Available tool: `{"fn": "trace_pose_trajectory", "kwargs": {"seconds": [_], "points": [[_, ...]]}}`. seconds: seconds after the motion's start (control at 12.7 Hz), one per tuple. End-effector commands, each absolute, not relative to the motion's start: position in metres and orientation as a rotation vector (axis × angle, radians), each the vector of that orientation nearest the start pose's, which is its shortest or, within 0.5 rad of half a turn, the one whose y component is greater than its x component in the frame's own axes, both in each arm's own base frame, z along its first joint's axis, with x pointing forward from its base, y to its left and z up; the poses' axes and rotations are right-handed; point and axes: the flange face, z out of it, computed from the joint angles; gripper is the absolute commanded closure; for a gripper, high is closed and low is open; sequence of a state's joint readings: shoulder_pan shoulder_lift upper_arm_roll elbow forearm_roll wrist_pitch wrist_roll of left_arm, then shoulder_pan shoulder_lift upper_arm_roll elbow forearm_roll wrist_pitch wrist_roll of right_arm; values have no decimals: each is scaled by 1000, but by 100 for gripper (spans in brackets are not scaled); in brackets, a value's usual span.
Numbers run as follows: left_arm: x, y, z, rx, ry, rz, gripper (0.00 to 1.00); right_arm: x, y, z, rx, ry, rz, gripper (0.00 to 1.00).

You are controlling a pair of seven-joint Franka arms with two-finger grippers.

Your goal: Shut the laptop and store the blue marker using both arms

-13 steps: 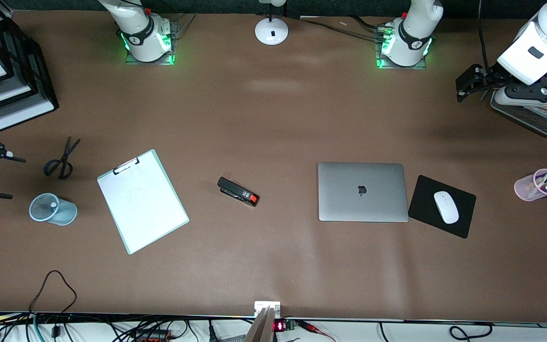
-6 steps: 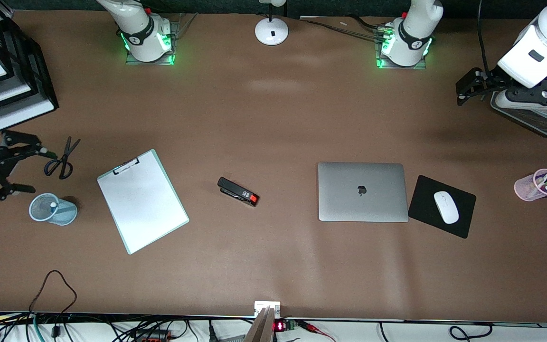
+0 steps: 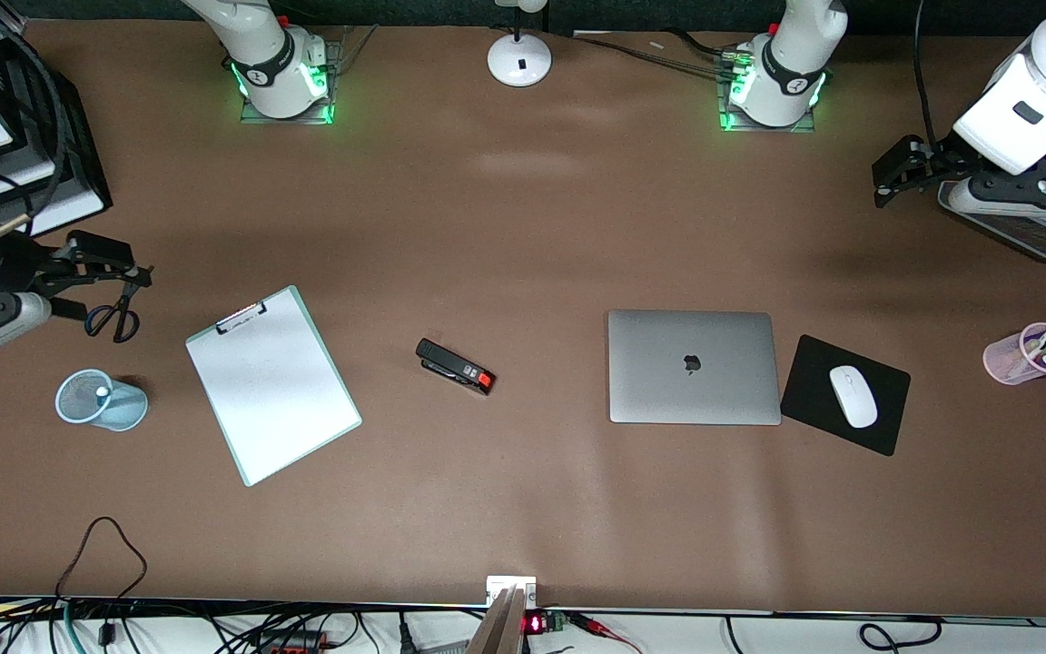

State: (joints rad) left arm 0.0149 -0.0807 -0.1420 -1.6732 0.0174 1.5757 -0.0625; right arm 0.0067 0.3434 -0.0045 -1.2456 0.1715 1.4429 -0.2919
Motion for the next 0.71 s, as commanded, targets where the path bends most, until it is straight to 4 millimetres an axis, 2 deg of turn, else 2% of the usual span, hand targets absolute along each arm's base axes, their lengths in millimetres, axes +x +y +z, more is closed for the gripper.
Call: {"fn": "trace_pose_trajectory", "kwargs": {"seconds": [0.0, 0.16, 0.32, 0.39, 0.63], "points": [[530, -69, 625, -3122, 134, 13, 0, 608, 21, 561, -3036, -288, 295, 0], [531, -69, 624, -3126, 134, 19, 0, 593, 11, 569, -3082, -202, 316, 0], [531, -69, 623, -3129, 132, 21, 0, 581, -15, 579, -3108, -127, 324, 0], [532, -69, 623, -3129, 134, 19, 0, 576, -22, 582, -3118, -110, 309, 0], [532, -69, 623, -3131, 132, 19, 0, 574, -31, 589, -3138, -83, 270, 0]]}}
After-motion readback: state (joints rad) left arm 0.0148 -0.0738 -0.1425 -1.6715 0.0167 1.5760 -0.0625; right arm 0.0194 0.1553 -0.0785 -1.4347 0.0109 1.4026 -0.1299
